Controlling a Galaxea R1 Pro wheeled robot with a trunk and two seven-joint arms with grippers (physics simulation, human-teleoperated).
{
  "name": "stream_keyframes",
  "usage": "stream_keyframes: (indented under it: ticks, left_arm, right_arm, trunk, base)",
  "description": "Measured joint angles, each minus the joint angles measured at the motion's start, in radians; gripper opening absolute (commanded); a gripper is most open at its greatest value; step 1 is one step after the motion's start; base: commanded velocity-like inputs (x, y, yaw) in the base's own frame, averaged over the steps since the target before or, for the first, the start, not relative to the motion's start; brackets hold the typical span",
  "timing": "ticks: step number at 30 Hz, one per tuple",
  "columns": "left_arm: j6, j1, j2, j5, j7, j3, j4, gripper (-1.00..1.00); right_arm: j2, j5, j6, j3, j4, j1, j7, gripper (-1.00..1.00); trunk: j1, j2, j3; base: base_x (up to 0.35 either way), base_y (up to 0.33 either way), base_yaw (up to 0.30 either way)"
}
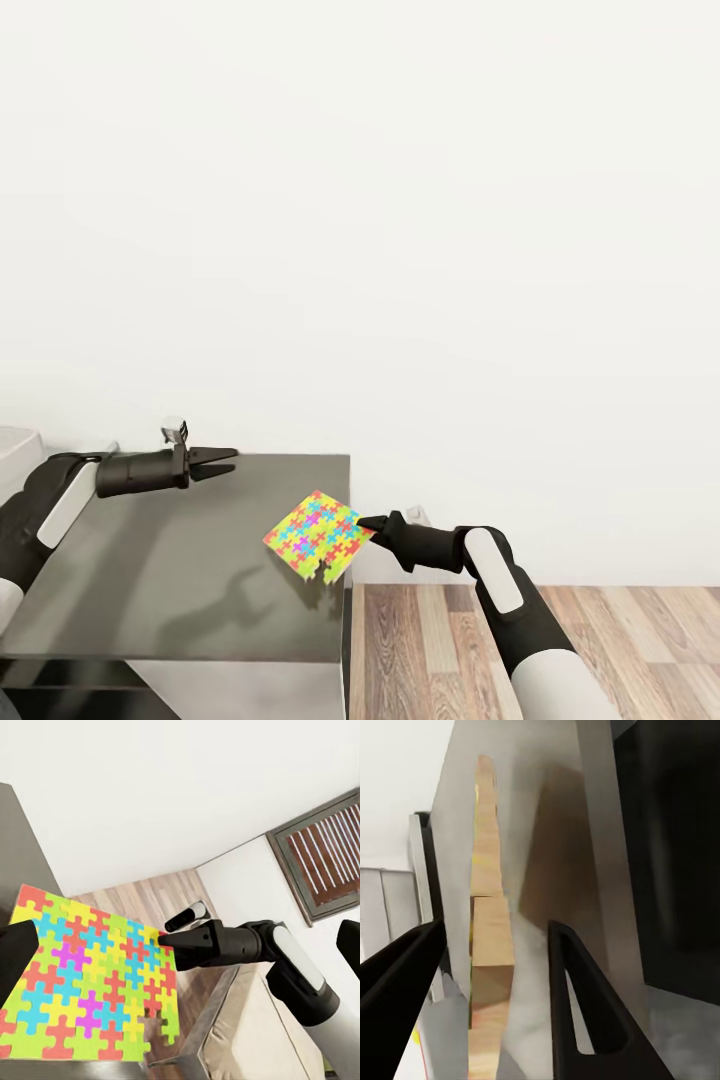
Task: Put all the toys in the child's room - the three board games (two on the bed and one on the table), the two jigsaw puzzles on the table, and the tennis ball on the table - inside the toy box on the table in the child's room.
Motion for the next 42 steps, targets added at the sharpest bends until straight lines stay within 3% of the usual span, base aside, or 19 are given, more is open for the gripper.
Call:
stream_keyframes:
  ticks: [5, 15, 29, 42]
  left_arm:
    - [0.0, 0.0, 0.0, 0.0, 0.0, 0.0, 0.0, 1.0]
    - [0.0, 0.0, 0.0, -0.001, 0.0, 0.0, 0.0, 1.0]
    - [0.0, 0.0, 0.0, 0.0, 0.0, 0.0, 0.0, 1.0]
    - [0.01, -0.001, 0.0, 0.003, 0.0, 0.002, 0.0, 1.0]
  right_arm:
    - [-0.001, -0.002, -0.002, -0.003, 0.0, 0.0, 0.006, -1.0]
    - [-0.002, 0.0, -0.008, -0.005, 0.0, 0.002, 0.089, -1.0]
    - [-0.002, 0.002, -0.016, -0.003, -0.004, 0.002, 0.094, -1.0]
    - [-0.021, 0.003, -0.017, -0.017, -0.053, 0.011, 0.095, -1.0]
  trunk:
    - [-0.019, 0.035, 0.016]
    - [-0.058, 0.105, 0.047]
    - [-0.111, 0.203, 0.091]
    - [-0.161, 0.294, 0.132]
  base:
    - [0.0, 0.0, 0.0]
    - [0.0, 0.0, 0.0]
    - [0.0, 0.0, 0.0]
    - [0.0, 0.0, 0.0]
